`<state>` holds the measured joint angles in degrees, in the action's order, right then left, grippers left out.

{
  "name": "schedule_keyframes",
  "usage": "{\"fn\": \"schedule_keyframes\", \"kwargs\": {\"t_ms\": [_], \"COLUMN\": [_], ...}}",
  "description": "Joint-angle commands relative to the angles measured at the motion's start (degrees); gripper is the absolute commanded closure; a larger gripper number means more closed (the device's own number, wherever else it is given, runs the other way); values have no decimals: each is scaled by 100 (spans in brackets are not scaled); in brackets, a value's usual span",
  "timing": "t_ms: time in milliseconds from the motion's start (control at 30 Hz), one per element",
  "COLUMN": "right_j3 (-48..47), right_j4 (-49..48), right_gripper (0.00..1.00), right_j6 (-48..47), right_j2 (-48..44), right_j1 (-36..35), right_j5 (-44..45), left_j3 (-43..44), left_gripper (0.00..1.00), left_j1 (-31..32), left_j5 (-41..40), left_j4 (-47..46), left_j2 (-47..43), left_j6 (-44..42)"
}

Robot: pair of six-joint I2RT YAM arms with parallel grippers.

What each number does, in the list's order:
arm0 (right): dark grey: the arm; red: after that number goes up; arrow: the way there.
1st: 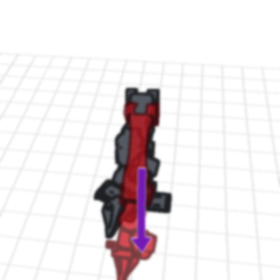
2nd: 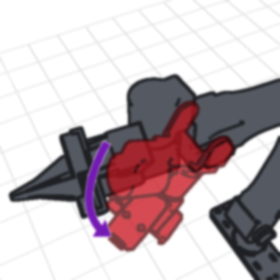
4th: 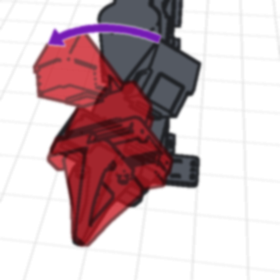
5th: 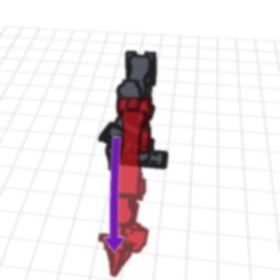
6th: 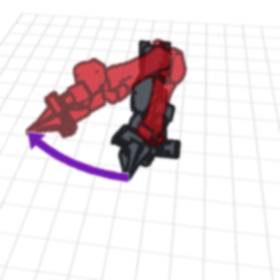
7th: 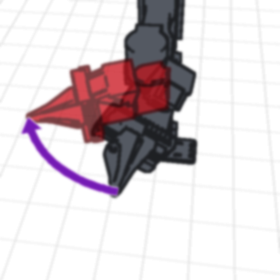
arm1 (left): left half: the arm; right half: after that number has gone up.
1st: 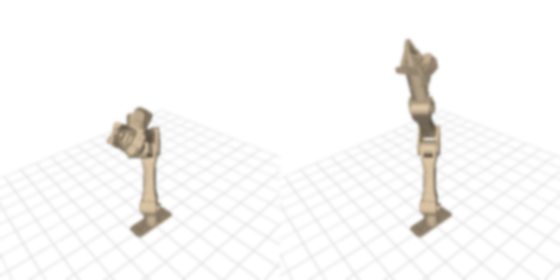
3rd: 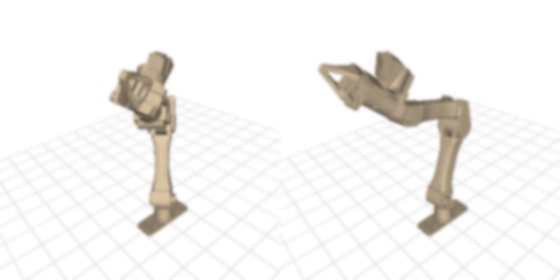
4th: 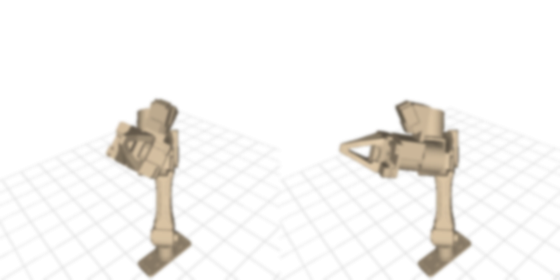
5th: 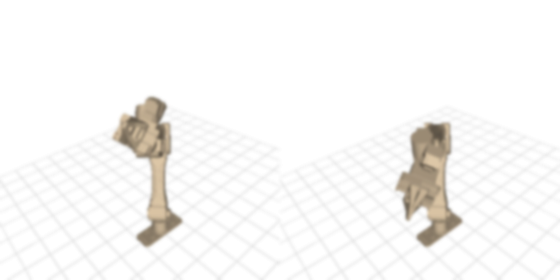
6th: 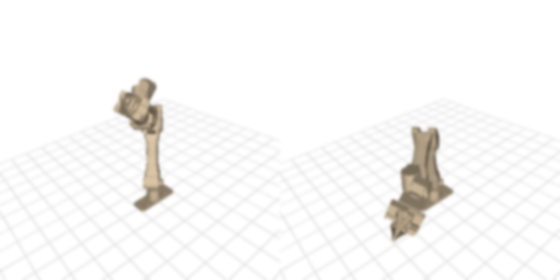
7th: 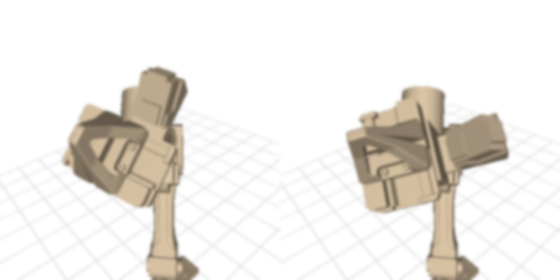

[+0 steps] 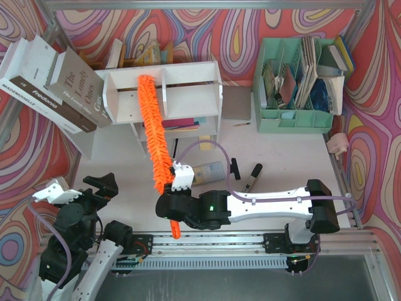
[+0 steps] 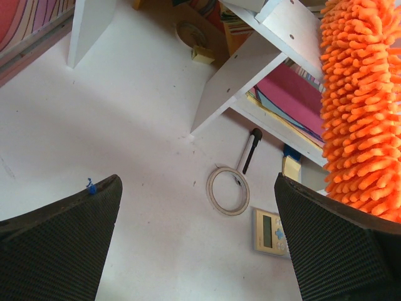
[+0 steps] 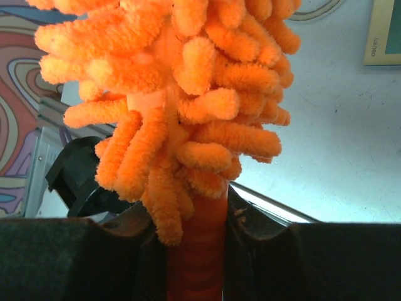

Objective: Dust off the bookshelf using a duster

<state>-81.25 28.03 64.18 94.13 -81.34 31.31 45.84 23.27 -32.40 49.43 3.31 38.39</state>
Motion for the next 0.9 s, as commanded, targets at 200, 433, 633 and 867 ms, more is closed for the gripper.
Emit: {"fn": "schedule_keyframes", "kwargs": {"t_ms": [200, 433, 633, 867], "right_j3": [-1102, -634, -275, 7], "right_j4": [-528, -919, -1498, -1266], "right_gripper": [100, 100, 100, 100], "right_j6": [-1194, -1268, -1482, -839], "right_j2": [693, 446, 138, -94], "right_j1": [4, 4, -23, -66], "right_j5": [-525, -611, -773, -68], "left_j3": [-67, -76, -76, -74], "left_gripper": [2, 1, 1, 1], "left_j1": [27, 29, 29, 29], "left_j5": [-42, -46, -38, -45], "left_j4": [-4, -17, -14, -4], "left_j2": [-38, -36, -40, -75], "left_j6": [15, 7, 10, 16]}}
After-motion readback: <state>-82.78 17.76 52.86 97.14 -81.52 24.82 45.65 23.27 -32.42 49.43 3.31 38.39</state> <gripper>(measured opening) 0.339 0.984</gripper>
